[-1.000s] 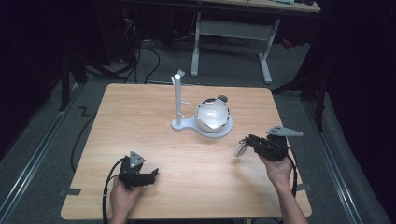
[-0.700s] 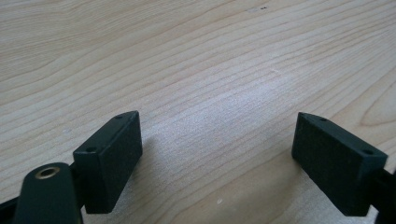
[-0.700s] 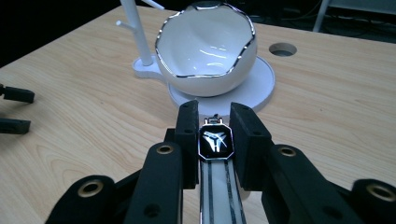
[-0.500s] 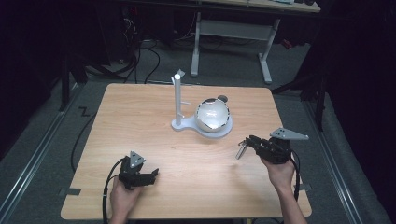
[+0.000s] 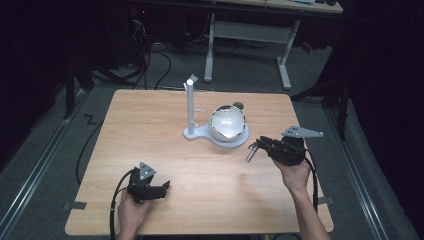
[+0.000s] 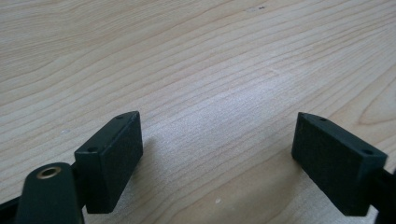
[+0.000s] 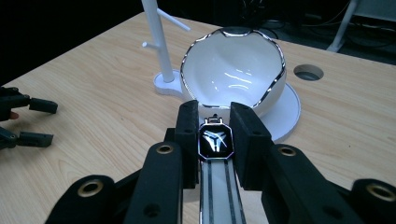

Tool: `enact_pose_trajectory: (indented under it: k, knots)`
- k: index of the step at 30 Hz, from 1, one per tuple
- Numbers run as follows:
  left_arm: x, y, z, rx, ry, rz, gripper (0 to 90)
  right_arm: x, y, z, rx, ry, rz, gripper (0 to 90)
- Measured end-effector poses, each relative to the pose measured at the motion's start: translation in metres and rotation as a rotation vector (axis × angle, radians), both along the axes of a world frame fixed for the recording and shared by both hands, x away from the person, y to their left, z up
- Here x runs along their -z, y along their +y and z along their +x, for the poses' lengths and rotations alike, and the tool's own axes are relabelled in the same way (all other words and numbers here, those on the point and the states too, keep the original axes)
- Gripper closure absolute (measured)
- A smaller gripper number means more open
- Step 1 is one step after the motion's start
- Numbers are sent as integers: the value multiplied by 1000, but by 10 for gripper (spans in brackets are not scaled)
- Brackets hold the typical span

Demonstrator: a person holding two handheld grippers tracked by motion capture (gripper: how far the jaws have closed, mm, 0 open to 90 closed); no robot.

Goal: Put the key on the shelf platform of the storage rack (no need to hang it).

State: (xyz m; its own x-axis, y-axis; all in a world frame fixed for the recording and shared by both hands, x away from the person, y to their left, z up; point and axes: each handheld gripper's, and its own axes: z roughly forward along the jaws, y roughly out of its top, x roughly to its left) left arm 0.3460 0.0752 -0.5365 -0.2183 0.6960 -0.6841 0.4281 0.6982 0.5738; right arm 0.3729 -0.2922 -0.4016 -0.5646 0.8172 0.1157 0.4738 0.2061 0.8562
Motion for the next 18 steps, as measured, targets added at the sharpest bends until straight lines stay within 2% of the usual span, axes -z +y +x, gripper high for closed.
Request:
enact_pose_trajectory:
  k: [7,14,18]
  knots:
    - [0,0,0,3,-2,2,176,-16,4,10,-4,-8,-21,746]
    - [0,0,0,3,-2,2,176,-19,9,26,-13,19,-18,746]
    - [-4,4,1,-6,13,-47,181,-20,15,35,-30,32,-32,746]
